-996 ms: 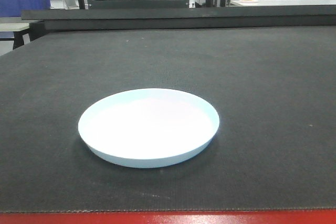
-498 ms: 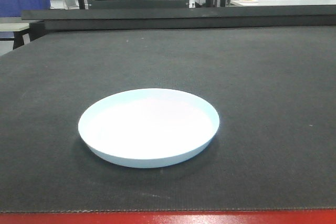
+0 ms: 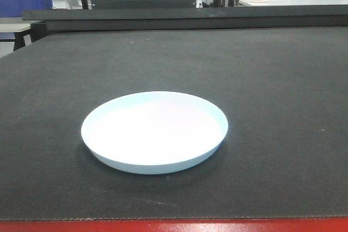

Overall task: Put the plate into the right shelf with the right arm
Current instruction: 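Move the right gripper above the white plate on the table, then lower the right gripper onto the plate rim and close on it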

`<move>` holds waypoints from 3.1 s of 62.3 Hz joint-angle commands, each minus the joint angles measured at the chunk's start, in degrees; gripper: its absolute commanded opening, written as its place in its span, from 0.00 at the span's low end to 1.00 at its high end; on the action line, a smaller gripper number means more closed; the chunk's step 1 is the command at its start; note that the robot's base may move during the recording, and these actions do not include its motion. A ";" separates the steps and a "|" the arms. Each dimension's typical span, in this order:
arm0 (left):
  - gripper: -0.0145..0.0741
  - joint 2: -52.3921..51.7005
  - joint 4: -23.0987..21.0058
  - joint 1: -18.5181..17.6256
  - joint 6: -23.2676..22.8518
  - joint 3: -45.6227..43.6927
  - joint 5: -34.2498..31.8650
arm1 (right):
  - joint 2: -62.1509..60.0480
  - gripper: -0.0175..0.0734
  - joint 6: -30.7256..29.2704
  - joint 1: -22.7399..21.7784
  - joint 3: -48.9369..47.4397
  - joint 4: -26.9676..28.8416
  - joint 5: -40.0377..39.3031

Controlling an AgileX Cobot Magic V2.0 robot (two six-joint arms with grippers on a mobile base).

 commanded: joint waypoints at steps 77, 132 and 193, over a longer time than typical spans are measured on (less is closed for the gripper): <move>0.11 -0.37 -0.33 -0.29 -0.19 0.46 -4.99 | 89.00 0.89 -38.63 20.21 -61.30 34.02 36.32; 0.11 -0.37 -0.33 -0.29 -0.19 0.46 -4.99 | 100.82 0.55 -38.63 22.50 -64.39 33.97 35.70; 0.11 -0.37 -0.33 -0.29 -0.19 0.46 -4.99 | 93.45 0.26 -38.58 21.24 -67.78 31.25 37.25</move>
